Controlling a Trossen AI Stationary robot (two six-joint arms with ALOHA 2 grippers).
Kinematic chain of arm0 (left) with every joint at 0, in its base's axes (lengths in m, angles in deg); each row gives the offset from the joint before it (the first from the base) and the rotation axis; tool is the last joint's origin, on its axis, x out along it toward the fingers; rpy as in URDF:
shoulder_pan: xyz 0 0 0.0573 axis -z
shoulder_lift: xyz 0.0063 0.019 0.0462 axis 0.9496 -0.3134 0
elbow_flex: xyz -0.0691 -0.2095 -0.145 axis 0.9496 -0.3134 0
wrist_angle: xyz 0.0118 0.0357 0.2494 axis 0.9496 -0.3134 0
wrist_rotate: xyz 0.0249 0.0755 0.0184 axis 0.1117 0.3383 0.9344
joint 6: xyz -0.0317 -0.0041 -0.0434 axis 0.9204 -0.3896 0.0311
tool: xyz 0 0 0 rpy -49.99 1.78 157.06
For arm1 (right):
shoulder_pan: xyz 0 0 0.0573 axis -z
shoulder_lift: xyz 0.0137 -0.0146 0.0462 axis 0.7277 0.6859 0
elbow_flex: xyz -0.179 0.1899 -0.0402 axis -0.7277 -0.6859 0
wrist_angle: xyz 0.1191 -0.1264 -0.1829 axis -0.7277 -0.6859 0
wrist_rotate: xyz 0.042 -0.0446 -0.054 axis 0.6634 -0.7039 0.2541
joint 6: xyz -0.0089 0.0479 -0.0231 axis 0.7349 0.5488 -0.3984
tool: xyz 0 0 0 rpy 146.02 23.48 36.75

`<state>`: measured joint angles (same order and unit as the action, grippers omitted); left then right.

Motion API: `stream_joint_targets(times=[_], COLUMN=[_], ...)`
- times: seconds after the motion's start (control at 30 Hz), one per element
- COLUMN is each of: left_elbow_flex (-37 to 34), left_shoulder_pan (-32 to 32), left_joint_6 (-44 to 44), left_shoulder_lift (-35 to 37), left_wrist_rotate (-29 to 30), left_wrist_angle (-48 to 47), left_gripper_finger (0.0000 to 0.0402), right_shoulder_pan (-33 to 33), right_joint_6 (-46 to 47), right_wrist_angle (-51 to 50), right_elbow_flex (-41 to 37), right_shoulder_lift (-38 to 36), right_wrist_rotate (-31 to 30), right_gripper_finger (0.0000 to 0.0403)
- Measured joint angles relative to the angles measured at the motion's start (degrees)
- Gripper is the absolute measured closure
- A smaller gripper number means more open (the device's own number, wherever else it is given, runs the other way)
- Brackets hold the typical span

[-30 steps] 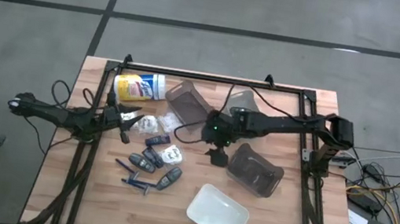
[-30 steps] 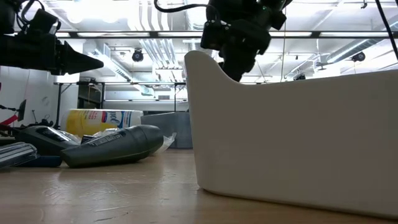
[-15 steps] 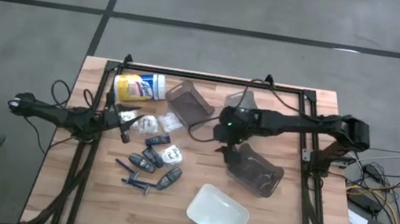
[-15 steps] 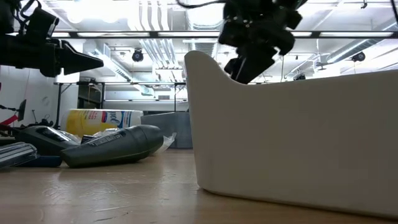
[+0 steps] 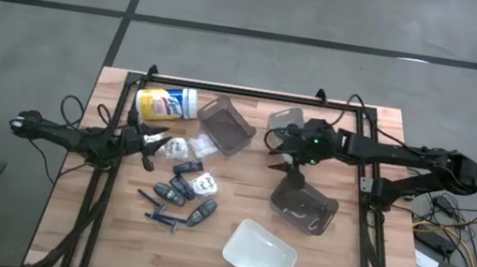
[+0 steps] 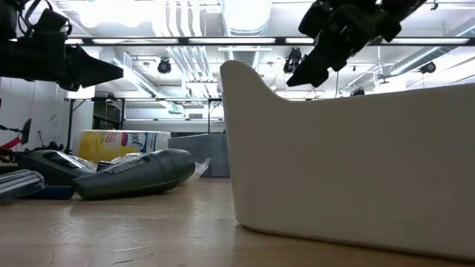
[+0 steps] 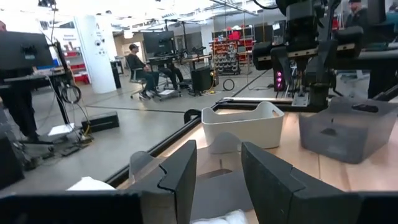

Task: Pick & Place Travel size toiletries
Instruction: Put the white cotton pack into the top black bin

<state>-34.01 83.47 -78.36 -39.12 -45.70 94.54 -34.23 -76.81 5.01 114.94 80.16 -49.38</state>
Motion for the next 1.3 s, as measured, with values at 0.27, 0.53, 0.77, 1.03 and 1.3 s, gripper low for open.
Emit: stream_joint_targets(times=[0.27,0.53,0.77,1.03,1.3], left_elbow_flex=[0.3,2.8,7.5,16.6,25.8], left_shoulder_pan=[0.0,0.0,0.0,0.0,0.0], left_joint_6=[1.8,3.0,4.6,7.1,10.4], left_shoulder_lift=[-1.0,-9.9,-22.6,-35.3,-46.0], left_wrist_rotate=[-1.3,-2.4,-4.0,-6.6,-12.8], left_wrist_angle=[0.7,0.6,0.7,-4.9,-16.5], left_gripper_finger=[0.0268,0.0268,0.0268,0.0268,0.0268], right_shoulder_pan=[-0.1,-0.1,-0.1,-0.1,-0.1], right_joint_6=[3.2,2.9,2.8,2.8,2.9], right_wrist_angle=[0.0,0.0,0.0,0.0,0.0], right_elbow_flex=[-0.5,-0.5,-0.5,-0.5,-0.5], right_shoulder_lift=[-2.0,-2.0,-2.0,-2.0,-2.0], right_wrist_rotate=[-0.1,-0.2,-0.2,-0.2,-0.2], right_gripper_finger=[0.0176,0.0152,0.0131,0.0108,0.0086])
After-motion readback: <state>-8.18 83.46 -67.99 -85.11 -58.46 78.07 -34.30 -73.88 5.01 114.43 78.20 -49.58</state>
